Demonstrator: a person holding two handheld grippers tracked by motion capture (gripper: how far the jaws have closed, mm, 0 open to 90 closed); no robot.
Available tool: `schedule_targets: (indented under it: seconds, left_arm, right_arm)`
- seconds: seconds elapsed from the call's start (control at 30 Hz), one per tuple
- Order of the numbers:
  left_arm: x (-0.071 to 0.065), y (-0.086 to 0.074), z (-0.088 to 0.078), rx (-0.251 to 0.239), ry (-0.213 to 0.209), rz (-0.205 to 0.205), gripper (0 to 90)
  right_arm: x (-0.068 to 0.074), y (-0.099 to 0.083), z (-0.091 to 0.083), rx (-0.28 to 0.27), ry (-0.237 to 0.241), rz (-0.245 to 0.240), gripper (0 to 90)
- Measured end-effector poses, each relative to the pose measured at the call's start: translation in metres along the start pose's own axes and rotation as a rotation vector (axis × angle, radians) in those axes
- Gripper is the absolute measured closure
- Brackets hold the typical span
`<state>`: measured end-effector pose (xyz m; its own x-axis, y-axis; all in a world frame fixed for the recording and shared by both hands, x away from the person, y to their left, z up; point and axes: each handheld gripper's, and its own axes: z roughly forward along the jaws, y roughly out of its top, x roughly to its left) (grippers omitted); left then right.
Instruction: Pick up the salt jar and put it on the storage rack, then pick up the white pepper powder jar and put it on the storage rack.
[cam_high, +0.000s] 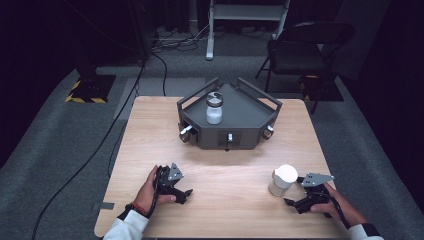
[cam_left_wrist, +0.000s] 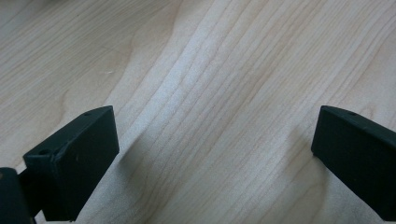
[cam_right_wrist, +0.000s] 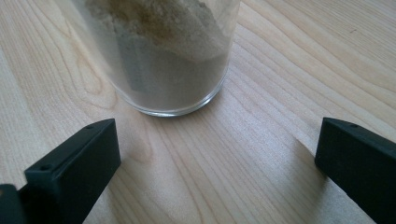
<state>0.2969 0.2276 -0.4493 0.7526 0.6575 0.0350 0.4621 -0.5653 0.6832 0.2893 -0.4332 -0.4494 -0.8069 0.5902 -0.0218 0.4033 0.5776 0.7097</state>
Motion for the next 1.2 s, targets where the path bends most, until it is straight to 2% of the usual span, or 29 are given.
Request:
schedule_targets:
  seconds: [0.1,1.2]
  left_arm:
    - [0.0069,-0.0047,0.0015,-0.013,-0.022,-0.029,0.1]
    - [0.0082,-0.0038,0.0027,-0.014,-0.021,-0.031,0.1]
  right_arm:
    - [-0.0003,0.0003,0.0002,0.0,0.001,-0.001,0.0]
    - [0.0007,-0.0006,-0.0002,-0.001,-0.003,0.002,0.0]
